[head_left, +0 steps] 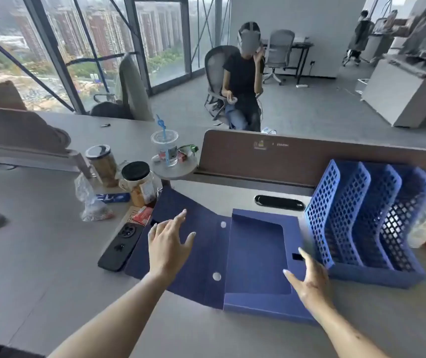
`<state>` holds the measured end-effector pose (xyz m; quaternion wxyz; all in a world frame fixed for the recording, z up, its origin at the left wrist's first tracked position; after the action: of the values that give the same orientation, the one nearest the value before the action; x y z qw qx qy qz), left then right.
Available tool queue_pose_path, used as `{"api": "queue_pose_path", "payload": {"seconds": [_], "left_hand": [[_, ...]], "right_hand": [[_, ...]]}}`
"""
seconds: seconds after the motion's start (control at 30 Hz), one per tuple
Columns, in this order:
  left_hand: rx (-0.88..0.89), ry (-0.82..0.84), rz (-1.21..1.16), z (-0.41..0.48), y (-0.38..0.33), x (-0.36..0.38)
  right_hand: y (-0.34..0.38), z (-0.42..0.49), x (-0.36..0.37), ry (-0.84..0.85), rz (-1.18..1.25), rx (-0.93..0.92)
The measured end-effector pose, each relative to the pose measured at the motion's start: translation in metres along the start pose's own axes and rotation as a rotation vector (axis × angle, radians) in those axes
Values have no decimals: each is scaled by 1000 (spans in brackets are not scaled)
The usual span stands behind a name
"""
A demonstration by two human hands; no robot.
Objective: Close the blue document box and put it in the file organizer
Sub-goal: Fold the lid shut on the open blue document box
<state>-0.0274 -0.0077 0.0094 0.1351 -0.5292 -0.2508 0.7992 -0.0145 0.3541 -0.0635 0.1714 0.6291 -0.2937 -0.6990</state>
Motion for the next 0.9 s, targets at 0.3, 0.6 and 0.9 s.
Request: {"api": "queue_pose_path", "payload": {"seconds": [0.3,0.6,0.9], "left_hand": [[-304,202,296,-22,64,-9],[-288,165,360,-7,76,-36],[-145,273,-4,34,4,-55]], "right_hand": [[-46,-37,41,201,-76,271],[-30,-36,46,213,-112,235],[-25,-32,49,338,-129,257]]}}
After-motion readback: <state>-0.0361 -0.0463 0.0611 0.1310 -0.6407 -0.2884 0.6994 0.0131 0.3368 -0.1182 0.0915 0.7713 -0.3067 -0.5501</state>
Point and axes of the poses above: each hand's wrist, its own z-axis towards the middle knuckle, its own x-axis out of the palm, y = z × x, the point moved 3 cm from there along z, towards the middle knuckle, and after that the axes turned 5 degrees about -z, right-handed, at the moved point
